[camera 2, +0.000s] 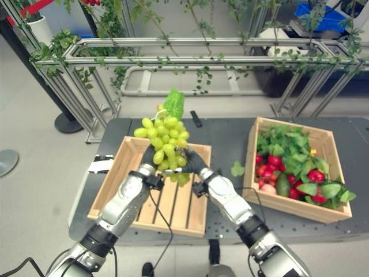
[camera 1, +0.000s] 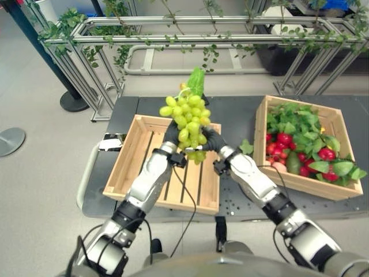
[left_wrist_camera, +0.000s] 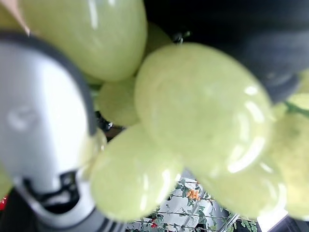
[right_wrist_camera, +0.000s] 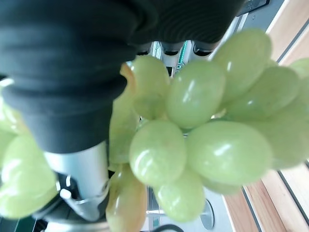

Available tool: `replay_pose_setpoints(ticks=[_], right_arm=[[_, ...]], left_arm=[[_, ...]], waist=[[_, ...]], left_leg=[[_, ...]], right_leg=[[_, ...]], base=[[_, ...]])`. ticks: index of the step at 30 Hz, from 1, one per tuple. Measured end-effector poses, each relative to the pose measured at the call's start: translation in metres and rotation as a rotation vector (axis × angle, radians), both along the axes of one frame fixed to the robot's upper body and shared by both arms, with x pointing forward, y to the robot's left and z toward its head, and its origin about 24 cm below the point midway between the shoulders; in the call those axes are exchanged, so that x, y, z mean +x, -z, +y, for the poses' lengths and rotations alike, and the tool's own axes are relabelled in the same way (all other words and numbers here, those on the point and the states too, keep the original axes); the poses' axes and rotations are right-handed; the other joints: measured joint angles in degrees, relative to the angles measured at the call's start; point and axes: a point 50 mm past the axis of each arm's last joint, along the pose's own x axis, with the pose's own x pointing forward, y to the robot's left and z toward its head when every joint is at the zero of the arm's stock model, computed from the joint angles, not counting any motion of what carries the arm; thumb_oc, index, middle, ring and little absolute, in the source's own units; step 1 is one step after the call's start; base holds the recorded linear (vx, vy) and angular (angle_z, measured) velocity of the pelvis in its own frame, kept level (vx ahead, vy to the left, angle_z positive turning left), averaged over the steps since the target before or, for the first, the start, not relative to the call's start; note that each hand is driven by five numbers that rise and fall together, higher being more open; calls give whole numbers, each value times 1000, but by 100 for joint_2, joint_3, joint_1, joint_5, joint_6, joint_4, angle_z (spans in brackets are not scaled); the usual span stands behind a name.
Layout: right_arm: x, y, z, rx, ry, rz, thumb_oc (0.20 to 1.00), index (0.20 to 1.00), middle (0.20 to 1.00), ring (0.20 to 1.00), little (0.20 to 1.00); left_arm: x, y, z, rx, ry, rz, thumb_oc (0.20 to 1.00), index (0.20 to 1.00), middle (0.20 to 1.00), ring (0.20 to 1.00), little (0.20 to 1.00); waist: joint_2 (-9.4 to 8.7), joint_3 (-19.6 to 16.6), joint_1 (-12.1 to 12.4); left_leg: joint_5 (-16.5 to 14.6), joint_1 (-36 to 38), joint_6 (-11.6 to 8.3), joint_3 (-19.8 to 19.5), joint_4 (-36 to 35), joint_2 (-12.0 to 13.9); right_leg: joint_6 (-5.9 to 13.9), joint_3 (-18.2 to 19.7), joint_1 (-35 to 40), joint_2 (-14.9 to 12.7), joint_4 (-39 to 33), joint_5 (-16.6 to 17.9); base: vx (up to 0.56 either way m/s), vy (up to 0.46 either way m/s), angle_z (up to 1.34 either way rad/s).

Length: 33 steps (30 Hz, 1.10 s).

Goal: Pick up the fruits from the basket on one side to the basket on the other side

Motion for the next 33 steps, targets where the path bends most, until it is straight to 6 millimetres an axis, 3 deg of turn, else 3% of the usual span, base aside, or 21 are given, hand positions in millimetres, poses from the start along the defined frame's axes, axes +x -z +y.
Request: replay_pose_setpoints(ticks=[8,25,26,27,28,33], right_arm=[[-1,17,13,139,20,157,1000,1000,1000,1000,1000],[10,18,22,121,57,166,1000,1000,1000,1000,1000],[10,18,22,121,60,164,922,922,922,922,922],[9,18,22,119,59,161,332,332,332,332,332],[9,18,23,97,56,147,200,200,200,200,200],[8,18,24,49,64,105,200,200,200,200,200]], left_arm=[[5,5,2,2,-42,40,200,200,200,200,200],[6,8,5,-48,-80,92,200,200,200,200,200],[6,8,5,-53,-79,95,200,200,200,200,200],[6,8,6,-62,-81,100,200,200,200,200,200],[7,8,7,-61,-89,103,200,200,200,200,200],[8,7,8,-63,-102,103,200,200,200,200,200]], waist=[[0,-1,-3],[-5,-10,114],[-5,-10,113],[-5,-10,114],[-6,-11,110],[-6,-15,111]], left_leg=[[20,10,-31,-21,1,0],[22,7,-34,-147,2,-1],[22,5,-34,-151,2,-2],[22,3,-34,-153,2,-2],[22,2,-34,-155,2,-2],[23,0,-34,-164,2,-7]], right_leg=[[-13,-9,12,0,0,10],[-18,-108,81,-14,2,8],[-18,-112,81,-14,2,8],[-18,-113,81,-15,3,8],[-18,-116,81,-16,3,8],[-18,-126,86,-22,7,9]], base=[[0,0,0],[1,-1,2],[0,0,0],[0,0,0],[0,0,0],[0,0,0]])
